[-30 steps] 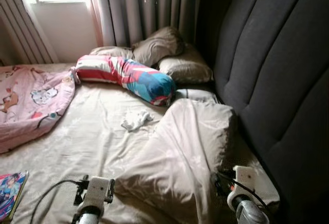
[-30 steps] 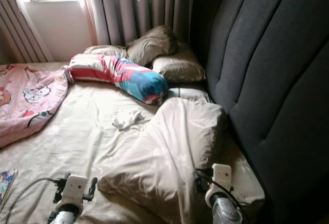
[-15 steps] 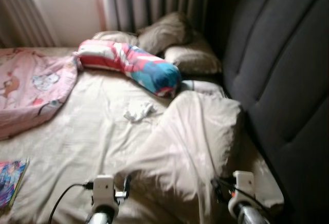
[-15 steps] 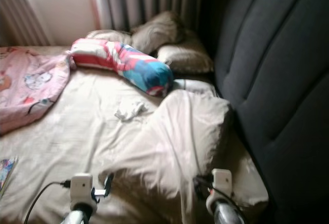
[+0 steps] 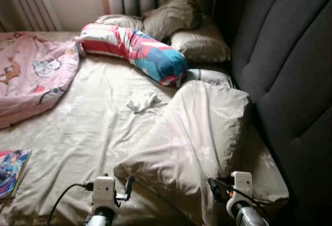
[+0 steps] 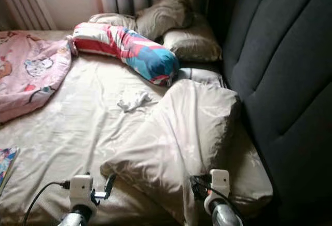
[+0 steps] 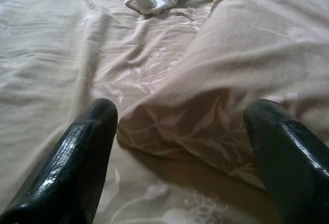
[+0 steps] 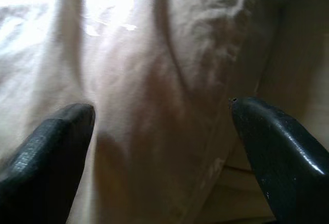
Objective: Clean up the room
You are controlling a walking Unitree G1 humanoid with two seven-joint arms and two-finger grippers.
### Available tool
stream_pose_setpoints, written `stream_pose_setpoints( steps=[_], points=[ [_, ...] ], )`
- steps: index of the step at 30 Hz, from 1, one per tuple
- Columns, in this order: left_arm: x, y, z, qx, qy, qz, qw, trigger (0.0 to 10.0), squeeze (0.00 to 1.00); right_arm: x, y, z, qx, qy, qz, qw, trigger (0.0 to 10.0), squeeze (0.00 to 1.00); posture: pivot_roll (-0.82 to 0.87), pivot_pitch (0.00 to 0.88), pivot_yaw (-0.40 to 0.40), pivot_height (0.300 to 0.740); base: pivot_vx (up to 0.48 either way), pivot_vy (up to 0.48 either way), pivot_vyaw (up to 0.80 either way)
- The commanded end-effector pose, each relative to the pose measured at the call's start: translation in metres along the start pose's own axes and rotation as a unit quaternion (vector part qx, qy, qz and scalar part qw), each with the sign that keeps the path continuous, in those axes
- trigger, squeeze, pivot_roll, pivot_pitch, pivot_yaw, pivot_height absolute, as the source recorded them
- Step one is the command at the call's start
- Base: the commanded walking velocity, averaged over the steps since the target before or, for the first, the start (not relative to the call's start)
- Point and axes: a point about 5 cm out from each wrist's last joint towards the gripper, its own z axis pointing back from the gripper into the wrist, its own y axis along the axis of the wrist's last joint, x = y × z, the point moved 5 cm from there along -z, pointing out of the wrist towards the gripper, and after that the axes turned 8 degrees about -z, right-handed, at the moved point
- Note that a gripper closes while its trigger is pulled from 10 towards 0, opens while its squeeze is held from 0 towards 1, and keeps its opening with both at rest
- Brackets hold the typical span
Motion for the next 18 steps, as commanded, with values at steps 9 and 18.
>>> stream_pose_setpoints(
  steps=[9, 18],
  points=[
    [0.004, 0.005, -0.003, 0.003, -0.022, -0.009, 1.0, 10.0, 0.0, 0.005, 0.006, 0.005, 0.033, -0.003, 0.009, 0.999, 10.0, 0.0, -0.03, 0.189, -0.035, 0.655, 0.0, 0.0, 0.0],
    [0.01, 0.003, -0.002, -0.001, -0.038, -0.015, 0.999, 10.0, 0.0, -0.004, 0.008, 0.002, 0.036, 0.013, -0.007, 0.999, 10.0, 0.0, -0.02, 0.179, -0.03, 0.655, 0.0, 0.0, 0.37]
  ],
)
